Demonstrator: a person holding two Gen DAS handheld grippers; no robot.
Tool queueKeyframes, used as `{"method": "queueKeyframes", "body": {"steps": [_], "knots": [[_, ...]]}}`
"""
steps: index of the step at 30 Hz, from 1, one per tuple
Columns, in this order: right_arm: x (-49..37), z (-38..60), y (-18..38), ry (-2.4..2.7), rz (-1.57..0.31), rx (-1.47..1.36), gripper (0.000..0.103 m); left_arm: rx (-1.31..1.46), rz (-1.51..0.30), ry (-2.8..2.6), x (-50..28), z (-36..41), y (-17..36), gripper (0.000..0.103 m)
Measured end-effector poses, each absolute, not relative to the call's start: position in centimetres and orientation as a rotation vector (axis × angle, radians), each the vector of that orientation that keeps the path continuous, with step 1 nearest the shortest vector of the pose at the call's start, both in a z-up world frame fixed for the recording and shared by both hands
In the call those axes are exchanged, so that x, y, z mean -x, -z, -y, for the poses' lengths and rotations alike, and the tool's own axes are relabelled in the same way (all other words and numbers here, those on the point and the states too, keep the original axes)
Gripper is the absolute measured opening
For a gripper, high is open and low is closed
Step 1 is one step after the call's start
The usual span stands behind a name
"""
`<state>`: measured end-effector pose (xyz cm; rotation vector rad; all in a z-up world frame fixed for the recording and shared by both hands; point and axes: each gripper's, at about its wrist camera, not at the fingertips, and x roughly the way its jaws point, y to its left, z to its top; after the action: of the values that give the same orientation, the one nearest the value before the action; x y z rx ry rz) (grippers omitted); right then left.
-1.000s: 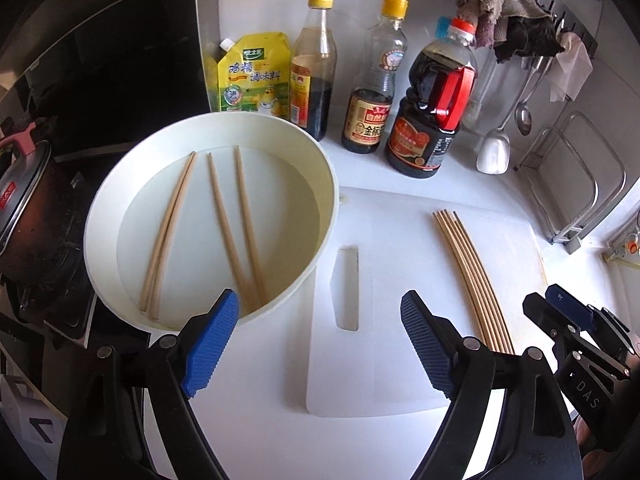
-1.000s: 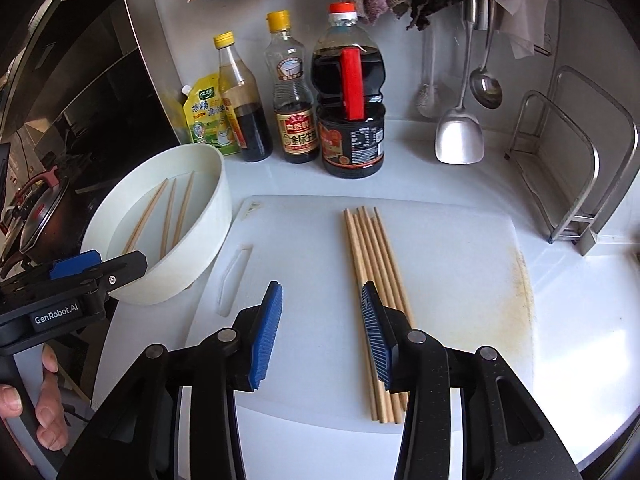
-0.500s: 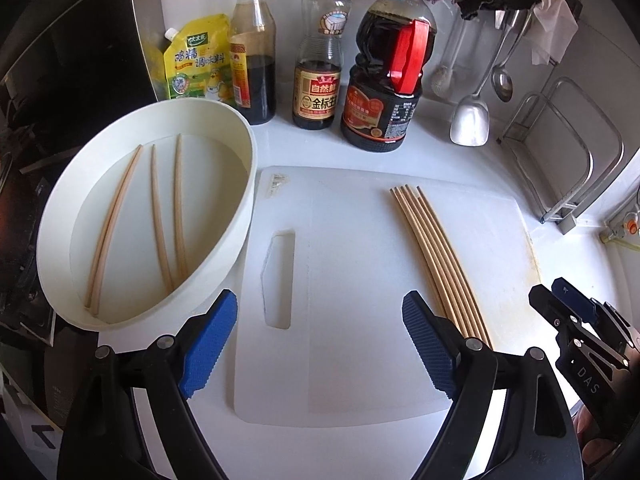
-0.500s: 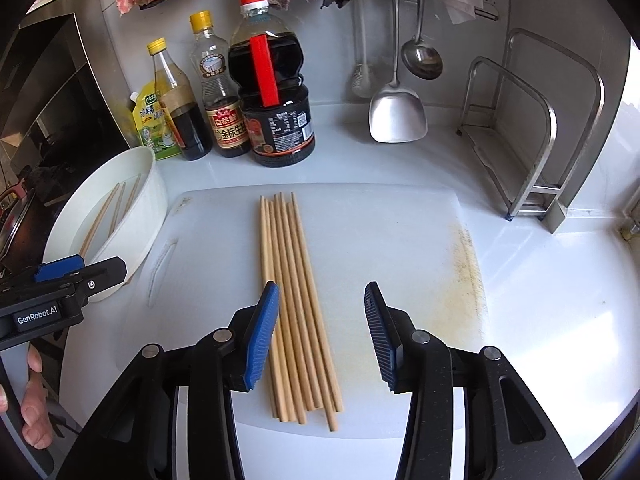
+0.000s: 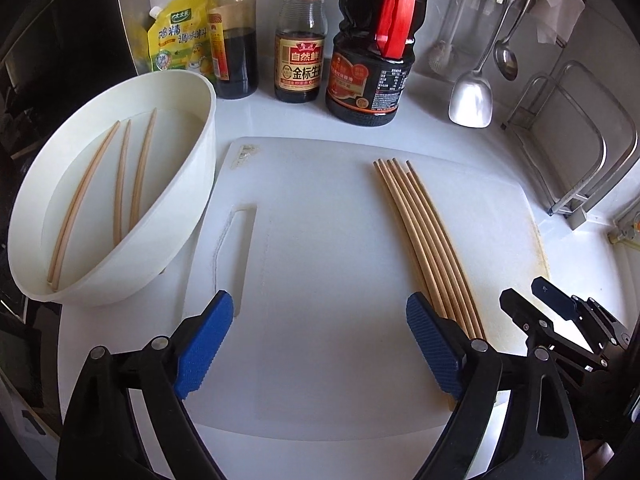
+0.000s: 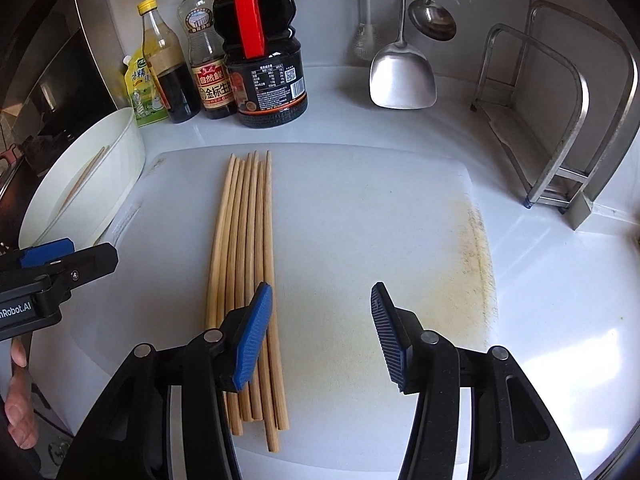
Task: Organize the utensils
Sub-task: 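Lower both open grippers onto the chopstick bundle, separating single chopsticks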
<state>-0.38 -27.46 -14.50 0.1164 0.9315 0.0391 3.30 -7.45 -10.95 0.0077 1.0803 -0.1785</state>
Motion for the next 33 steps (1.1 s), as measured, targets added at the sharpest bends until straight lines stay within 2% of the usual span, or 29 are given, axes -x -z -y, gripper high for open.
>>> {"method": "queueKeyframes", "body": {"steps": [33], "knots": [[-0.9,25.7,16.3,-0.112,-0.929,0.029,0.050,-0.012,-1.075,0.148,-2.6,9.5,12.9,0.087]]}}
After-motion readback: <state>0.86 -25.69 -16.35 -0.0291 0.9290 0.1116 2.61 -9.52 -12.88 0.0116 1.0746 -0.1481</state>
